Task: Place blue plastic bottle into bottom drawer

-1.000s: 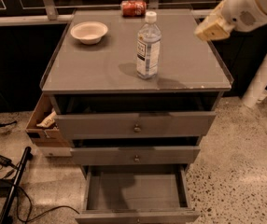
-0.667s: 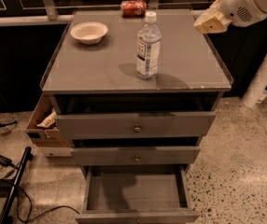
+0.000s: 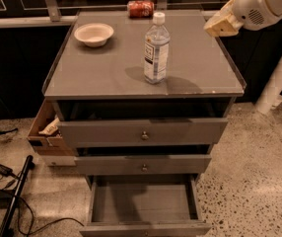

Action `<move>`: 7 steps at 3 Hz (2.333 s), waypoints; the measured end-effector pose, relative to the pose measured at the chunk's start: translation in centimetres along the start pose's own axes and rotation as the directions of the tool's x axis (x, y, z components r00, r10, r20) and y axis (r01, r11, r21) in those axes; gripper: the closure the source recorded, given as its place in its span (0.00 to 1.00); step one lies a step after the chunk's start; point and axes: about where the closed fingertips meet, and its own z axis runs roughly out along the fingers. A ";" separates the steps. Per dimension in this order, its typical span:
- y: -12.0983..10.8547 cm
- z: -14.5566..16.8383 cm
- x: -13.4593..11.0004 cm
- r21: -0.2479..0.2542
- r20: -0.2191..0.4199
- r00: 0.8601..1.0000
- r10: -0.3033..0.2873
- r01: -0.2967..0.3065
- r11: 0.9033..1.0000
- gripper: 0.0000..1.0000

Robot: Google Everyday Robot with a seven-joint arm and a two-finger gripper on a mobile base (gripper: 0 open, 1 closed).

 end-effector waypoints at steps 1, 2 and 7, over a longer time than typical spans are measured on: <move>-0.9 1.8 0.4 -0.004 0.028 0.999 0.035 -0.035 0.999 0.84; -1.4 3.6 0.2 -0.031 0.045 0.997 0.069 -0.068 0.997 0.60; 4.5 9.4 -5.1 -0.331 0.164 0.974 0.158 -0.096 0.939 0.11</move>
Offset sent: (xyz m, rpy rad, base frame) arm 0.0507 0.0121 -0.0268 0.1341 0.0664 -0.0034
